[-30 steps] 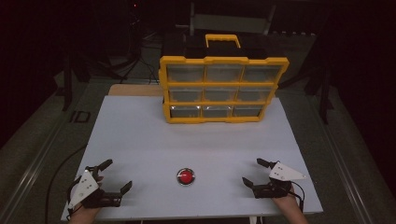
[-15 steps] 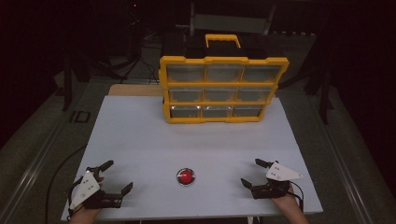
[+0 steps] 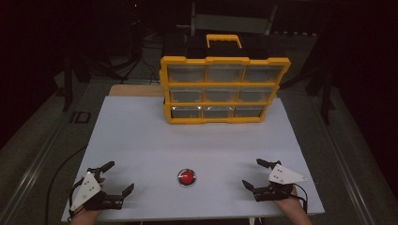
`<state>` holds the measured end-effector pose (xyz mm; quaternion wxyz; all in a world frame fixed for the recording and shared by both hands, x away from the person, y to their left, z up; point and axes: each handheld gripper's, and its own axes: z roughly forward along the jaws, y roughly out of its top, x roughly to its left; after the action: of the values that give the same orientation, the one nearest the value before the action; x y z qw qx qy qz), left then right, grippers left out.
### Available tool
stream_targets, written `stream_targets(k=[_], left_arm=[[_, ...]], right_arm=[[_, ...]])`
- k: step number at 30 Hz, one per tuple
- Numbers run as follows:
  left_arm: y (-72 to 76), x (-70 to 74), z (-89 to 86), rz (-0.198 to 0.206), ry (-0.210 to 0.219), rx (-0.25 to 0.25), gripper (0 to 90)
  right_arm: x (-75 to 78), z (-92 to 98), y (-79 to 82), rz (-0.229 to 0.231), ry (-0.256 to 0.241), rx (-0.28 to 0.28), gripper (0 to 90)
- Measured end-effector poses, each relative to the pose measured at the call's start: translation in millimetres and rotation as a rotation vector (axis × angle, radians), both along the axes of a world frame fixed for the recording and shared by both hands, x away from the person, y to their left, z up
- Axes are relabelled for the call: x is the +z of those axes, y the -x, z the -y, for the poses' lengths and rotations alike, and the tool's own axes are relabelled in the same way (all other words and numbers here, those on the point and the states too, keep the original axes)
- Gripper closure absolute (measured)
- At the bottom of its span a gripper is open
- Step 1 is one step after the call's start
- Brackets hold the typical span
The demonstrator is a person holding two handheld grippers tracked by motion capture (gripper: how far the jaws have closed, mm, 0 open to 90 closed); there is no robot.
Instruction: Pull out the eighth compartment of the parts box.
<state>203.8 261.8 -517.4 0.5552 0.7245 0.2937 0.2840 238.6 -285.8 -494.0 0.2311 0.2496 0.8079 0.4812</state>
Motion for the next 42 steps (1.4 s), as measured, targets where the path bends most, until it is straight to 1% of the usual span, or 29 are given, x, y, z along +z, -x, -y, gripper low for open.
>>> stream_targets(k=[2,3,4,7,10,14,17,21,24,25,30,32,37,38,42], left_arm=[[0.0,0.0,-0.1,-0.001,0.000,0.000,0.0],[0.1,0.0,0.0,-0.001,-0.001,0.002,0.0],[0.3,0.1,0.0,-0.001,-0.002,0.002,0.0],[0.4,0.2,0.0,0.000,-0.001,0.002,0.0],[0.3,0.1,0.1,-0.001,0.000,0.003,0.0],[0.0,0.0,0.2,-0.002,0.003,0.002,0.0],[0.2,0.2,0.1,0.002,0.014,-0.007,0.0],[0.1,0.0,0.3,0.000,0.013,-0.008,0.0],[0.2,0.2,0.4,0.001,0.014,-0.012,0.0],[0.4,0.2,0.3,0.002,0.018,-0.016,0.0],[0.6,0.1,0.6,0.000,0.013,-0.016,0.0],[0.6,0.1,0.8,0.000,0.013,-0.017,0.0],[0.7,0.3,0.5,0.002,0.014,-0.017,0.0],[0.7,0.3,0.5,0.002,0.014,-0.017,0.0],[0.8,0.4,0.7,0.003,0.010,-0.017,0.0]], right_arm=[[1.4,-0.7,0.1,0.004,0.003,0.003,9.6],[3.0,-1.6,0.6,0.007,0.010,0.008,9.5],[6.8,-3.2,1.1,0.015,0.030,0.014,9.6],[12.2,-3.4,1.0,0.013,0.029,0.037,9.6],[18.4,-4.3,1.0,0.030,0.054,0.043,9.6],[28.2,-4.1,-1.8,0.059,0.050,0.041,9.6],[36.0,-5.9,-4.3,0.081,0.058,0.044,9.6],[46.5,-9.3,-8.6,0.117,0.070,0.046,9.5],[53.3,-11.9,-12.4,0.143,0.076,0.073,9.5],[55.3,-13.0,-13.5,0.152,0.082,0.073,9.5],[64.3,-18.6,-21.0,0.179,0.097,0.086,9.5],[66.1,-19.9,-22.6,0.181,0.100,0.089,9.5],[75.0,-29.0,-32.7,0.221,0.127,0.099,9.5],[75.0,-29.0,-32.7,0.221,0.127,0.099,9.5],[80.3,-35.6,-40.5,0.247,0.122,0.112,9.6]])
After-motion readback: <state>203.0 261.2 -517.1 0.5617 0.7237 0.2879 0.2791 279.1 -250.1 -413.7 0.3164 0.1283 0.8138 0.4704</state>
